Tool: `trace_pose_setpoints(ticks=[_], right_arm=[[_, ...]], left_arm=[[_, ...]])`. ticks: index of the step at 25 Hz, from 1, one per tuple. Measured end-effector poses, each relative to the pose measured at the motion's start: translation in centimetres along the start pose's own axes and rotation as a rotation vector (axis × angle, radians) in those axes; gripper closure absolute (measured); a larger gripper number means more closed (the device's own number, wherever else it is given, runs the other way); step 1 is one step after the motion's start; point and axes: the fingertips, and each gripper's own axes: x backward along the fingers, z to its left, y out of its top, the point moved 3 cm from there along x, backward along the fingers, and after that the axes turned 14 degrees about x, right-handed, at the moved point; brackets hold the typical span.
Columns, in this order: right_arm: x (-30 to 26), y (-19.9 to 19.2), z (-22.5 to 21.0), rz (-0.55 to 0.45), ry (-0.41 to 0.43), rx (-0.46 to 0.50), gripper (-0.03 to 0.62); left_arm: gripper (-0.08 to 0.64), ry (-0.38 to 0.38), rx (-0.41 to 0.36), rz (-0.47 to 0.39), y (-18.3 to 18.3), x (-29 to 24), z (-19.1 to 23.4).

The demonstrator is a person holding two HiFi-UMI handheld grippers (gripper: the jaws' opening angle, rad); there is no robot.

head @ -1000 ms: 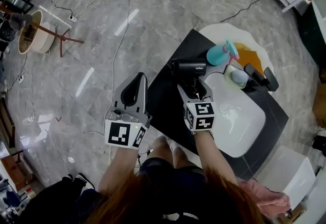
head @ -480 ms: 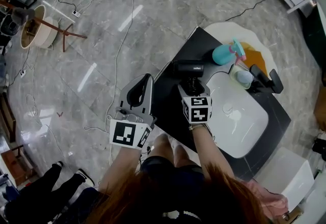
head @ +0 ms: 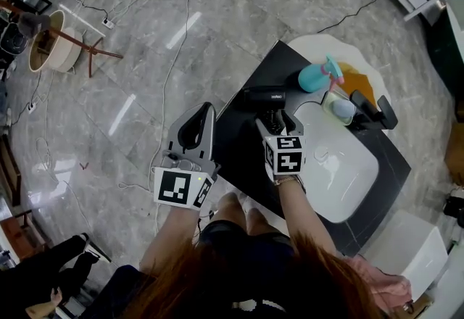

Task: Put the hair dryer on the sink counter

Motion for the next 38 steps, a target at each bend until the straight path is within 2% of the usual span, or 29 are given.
trace_pose_setpoints(ticks=[2,5,9,16,22,28,38], right_arm=[[1.6,1.0,-1.0,-0.046,-0.029,-0.011,0.316],[4.6,3.1,-2.7,-0.145,-0.084,-0.024,0.441],[9.7,6.6,-4.4,-0.3,-0.165,0.0,0.574],[19.8,13.5,-3.7,-0.585,-0.187,0.088,0.577],[27.7,17.2,-2.8,-0.742,-0.205,0.127,0.577],[32.3,16.8,-2.7,-0.808,-0.218,0.143,0.577],[34.9,17.0,-2.5,-0.837,-0.224,0.141,0.577]], left_arm=[[0.541,0.002,-0.005,-0.007,0.5,0.3,-0.3],[0.541,0.003,-0.011,-0.015,1.6,0.6,-0.8],[0.541,-0.005,-0.024,-0.027,3.4,1.0,-1.9],[0.541,-0.04,-0.061,-0.085,7.7,2.7,-4.9],[0.541,-0.059,-0.082,-0.138,11.4,5.2,-8.0],[0.541,-0.075,-0.101,-0.172,12.7,7.5,-11.2],[0.541,-0.083,-0.115,-0.184,13.6,8.7,-13.0]])
